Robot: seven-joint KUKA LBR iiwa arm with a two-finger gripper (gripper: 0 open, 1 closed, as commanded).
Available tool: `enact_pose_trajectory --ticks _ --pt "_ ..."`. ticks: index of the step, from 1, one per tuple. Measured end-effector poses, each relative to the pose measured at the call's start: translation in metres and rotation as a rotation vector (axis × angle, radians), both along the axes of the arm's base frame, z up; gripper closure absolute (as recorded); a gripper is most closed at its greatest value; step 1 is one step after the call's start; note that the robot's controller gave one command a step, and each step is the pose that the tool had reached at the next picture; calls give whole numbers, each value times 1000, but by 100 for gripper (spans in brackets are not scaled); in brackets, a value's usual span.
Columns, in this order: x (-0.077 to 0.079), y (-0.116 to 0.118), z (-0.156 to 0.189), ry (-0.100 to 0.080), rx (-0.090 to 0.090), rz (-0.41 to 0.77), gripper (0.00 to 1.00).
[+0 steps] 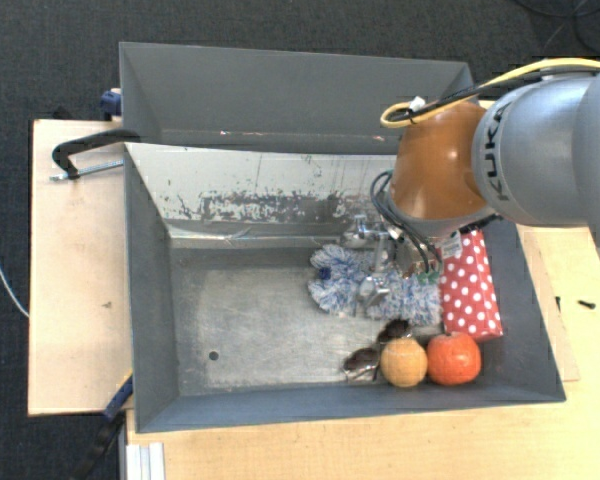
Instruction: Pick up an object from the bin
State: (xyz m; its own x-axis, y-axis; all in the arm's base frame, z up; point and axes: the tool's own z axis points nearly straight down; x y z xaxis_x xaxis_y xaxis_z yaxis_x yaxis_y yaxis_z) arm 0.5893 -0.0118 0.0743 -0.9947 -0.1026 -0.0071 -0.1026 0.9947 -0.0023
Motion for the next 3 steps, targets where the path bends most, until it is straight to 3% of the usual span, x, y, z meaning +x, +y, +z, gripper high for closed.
enact_pose_trajectory --ticks 1,2,3 --pt "5 -3 2 3 3 115 0" --pt "6 1 6 -11 4 0 100" --pt "6 1 6 -11 4 0 100"
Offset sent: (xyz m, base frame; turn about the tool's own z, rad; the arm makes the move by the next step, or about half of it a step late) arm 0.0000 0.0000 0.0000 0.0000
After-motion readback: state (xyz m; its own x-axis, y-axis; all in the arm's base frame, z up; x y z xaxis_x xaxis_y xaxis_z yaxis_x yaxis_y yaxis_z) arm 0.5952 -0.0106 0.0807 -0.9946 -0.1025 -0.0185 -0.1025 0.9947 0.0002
